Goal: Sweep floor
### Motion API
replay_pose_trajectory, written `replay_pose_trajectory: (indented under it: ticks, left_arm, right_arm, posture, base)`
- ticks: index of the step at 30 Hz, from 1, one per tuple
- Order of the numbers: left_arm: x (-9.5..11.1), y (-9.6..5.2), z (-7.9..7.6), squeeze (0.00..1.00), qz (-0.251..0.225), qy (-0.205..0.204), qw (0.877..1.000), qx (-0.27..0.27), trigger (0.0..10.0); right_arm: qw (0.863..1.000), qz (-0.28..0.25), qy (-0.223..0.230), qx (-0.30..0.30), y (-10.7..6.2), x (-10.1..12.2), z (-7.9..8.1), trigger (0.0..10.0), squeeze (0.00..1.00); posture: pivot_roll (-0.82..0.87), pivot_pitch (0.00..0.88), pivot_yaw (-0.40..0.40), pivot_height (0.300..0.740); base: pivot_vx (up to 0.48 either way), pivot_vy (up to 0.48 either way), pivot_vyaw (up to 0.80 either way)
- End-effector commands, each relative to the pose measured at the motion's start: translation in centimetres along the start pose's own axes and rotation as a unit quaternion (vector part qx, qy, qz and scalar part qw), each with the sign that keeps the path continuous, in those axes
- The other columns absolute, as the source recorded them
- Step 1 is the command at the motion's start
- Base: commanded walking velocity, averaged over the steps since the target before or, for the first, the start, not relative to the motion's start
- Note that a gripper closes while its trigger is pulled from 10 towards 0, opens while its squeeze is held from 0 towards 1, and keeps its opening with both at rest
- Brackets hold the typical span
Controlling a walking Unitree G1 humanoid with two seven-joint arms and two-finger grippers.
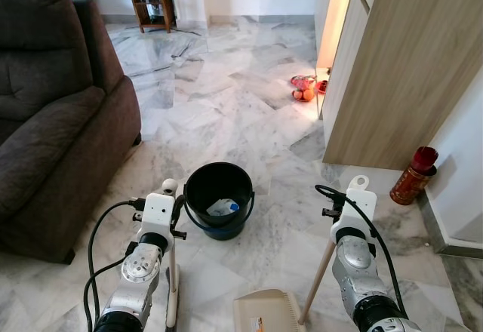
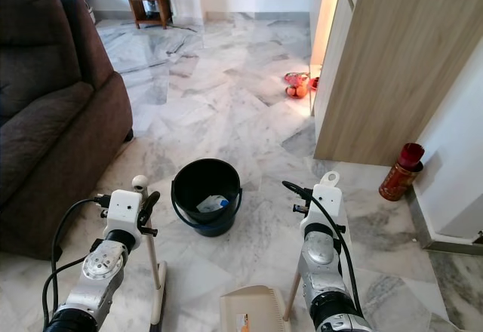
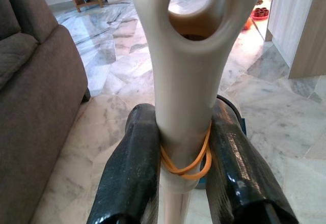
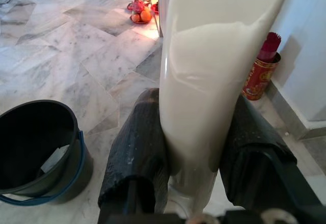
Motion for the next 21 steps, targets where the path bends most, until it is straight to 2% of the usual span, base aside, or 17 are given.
replay_pose_trajectory:
  ticks: [1,7,9,14,21]
  left_arm:
    - [0.16,0.18,0.34,0.0,0.001,0.0,1.0,0.006,10.0]
    - [0.09,0.21,0.44,0.0,0.005,-0.004,1.0,0.007,10.0]
    - [0.05,0.22,0.49,0.0,0.006,-0.005,1.0,0.008,10.0]
    - [0.04,0.23,0.57,0.0,0.006,-0.005,1.0,0.008,10.0]
    - [0.06,0.22,0.5,0.0,0.004,-0.001,1.0,0.005,10.0]
  right_arm:
    - [1.0,0.011,-0.012,0.0,-0.07,-0.52,0.06,10.0,0.0]
    - [1.0,0.01,-0.012,0.0,-0.09,-0.44,0.2,10.0,0.0]
    - [1.0,0.007,-0.009,0.0,-0.11,-0.36,0.19,10.0,0.0]
    - [1.0,0.001,-0.009,0.001,-0.14,-0.19,0.22,10.0,0.0]
    - [1.0,-0.001,-0.004,0.003,-0.2,-0.18,0.36,10.0,0.0]
  posture:
    - [0.1,0.0,0.04,0.74]
    - [0.1,0.0,0.042,0.74]
    - [0.1,0.0,0.043,0.74]
    - [0.11,0.0,0.044,0.74]
    - [0.11,0.0,0.045,0.74]
  base:
    - [0.0,0.0,-0.8]
    - [0.0,0.0,-0.8]
    - [0.0,0.33,-0.53]
    - [0.0,0.376,0.0]
    - [0.0,0.0,0.0]
Point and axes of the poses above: a point about 5 cm out from each wrist's last joint towards the gripper, its own y axis pointing out of the wrist towards the gripper, its own x axis along the axis of the wrist's last joint, z = x × y, the point moved 5 cm from there along y, pointing out of the wrist towards the gripper, and after that the axes turned 3 degrees about -y, right-handed, at the moved point
